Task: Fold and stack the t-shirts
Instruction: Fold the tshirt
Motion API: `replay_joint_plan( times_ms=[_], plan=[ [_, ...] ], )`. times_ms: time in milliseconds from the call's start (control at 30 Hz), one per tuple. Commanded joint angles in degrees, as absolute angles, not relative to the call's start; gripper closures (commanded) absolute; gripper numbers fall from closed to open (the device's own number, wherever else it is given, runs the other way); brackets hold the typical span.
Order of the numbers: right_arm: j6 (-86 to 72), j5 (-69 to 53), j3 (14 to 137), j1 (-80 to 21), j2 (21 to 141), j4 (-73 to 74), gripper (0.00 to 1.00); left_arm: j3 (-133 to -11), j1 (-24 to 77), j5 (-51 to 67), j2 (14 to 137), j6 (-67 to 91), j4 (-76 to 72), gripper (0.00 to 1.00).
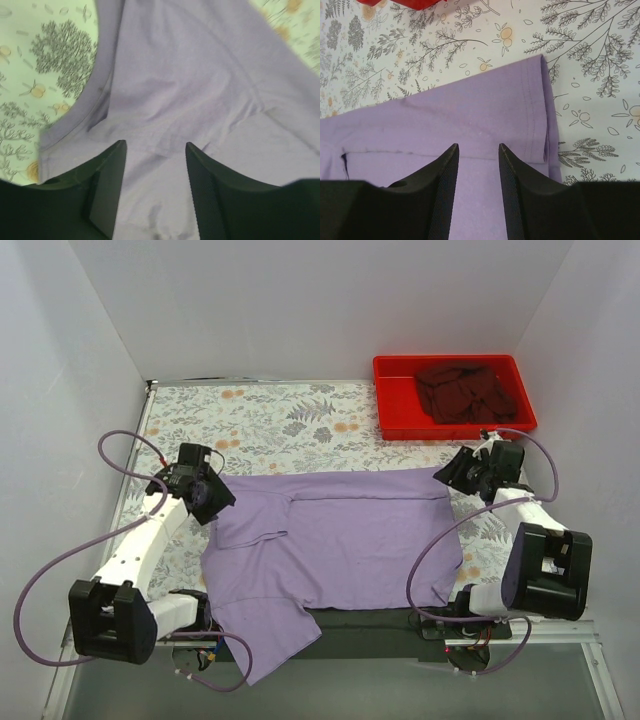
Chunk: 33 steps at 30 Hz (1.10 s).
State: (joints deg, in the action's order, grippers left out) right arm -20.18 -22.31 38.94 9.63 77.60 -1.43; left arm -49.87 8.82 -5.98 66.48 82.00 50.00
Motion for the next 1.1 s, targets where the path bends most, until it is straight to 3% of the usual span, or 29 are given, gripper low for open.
replay_joint_plan(
  times_ms=[0, 167, 300, 367, 867, 1067],
  plan=[
    [-21.00, -26.01, 42.62, 9.67, 80.24, -2.98, 0.57, -54.22, 6.52, -7.47, 68.72, 81.74, 44.75, 0.54],
    [-24.60, -26.45, 44.38, 9.76, 86.30, -8.08, 0.65, -56.42, 0.36, -3.79, 82.22, 80.69, 33.69, 0.62],
    [-25.84, -27.07, 46.66, 9.76, 92.45, -10.28, 0.69, -60.45, -2.37, -0.09, 94.54, 79.63, 29.18, 0.84],
    [-25.75, -26.28, 47.37, 10.10, 95.96, -10.37, 0.69, -62.13, -3.16, 1.67, 98.42, 79.54, 28.48, 0.85],
    [-27.77, -20.74, 59.14, 13.71, 112.32, -12.13, 0.69, -81.20, -3.43, 7.55, 122.59, 79.63, 28.21, 0.84],
    [-26.90, -21.79, 63.11, 14.06, 111.36, -10.02, 0.66, -87.89, -3.43, 8.70, 123.05, 78.23, 29.53, 0.66]
  ],
)
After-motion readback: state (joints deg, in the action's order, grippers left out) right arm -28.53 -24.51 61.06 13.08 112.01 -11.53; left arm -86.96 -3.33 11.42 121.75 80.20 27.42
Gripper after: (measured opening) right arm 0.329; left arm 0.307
